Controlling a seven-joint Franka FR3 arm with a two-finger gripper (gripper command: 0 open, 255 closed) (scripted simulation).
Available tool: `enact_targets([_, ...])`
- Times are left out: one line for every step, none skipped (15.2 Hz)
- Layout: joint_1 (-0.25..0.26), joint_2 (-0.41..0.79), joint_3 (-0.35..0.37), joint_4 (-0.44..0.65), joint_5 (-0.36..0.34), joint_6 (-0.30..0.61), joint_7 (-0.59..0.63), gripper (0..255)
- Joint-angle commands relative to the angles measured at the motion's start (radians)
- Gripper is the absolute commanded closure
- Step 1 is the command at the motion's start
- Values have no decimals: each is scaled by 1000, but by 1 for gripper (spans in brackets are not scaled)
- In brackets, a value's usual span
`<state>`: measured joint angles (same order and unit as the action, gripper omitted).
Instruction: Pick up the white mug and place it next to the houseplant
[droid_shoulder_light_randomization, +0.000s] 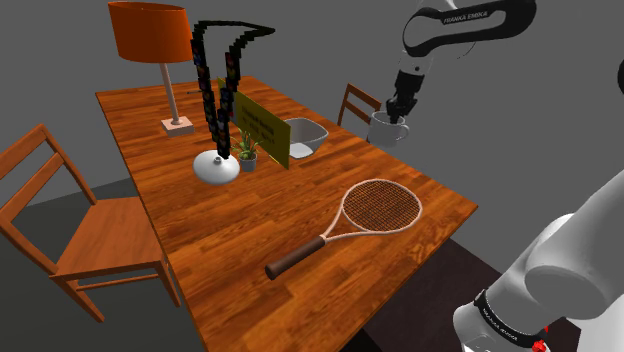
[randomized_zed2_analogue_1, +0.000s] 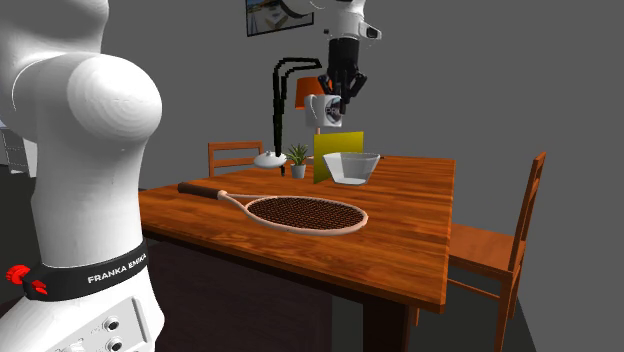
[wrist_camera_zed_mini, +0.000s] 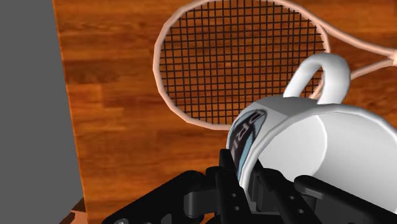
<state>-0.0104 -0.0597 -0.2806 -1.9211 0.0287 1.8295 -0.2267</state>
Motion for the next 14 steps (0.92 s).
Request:
enact_targets([22, 11, 25, 15, 6, -2, 46, 255])
enact_targets([33, 22, 36, 27, 10, -3, 67, 255])
enact_targets([43, 34, 47, 40, 14, -4, 87, 255])
enact_targets([54, 46, 58, 55, 18, -5, 108, 255])
enact_targets([64, 60, 69, 70, 21, -6, 128, 255])
enact_targets([74, 74, 79, 87, 25, -8, 147, 255])
enact_targets([84, 89, 89, 105, 28, -10, 167, 255])
enact_targets([95, 105, 99, 124, 31, -13, 186, 255])
enact_targets([105, 122, 108, 145, 34, -16, 206, 255])
enact_targets([115, 139, 118, 167, 37, -20, 225, 255])
enact_targets([125, 158, 127, 190, 40, -24, 244, 255])
enact_targets([135, 177, 135, 215, 42, -28, 262, 255])
enact_targets([144, 198, 144, 242, 44, -34, 281, 255])
enact_targets([154, 219, 152, 269, 46, -39, 299, 255])
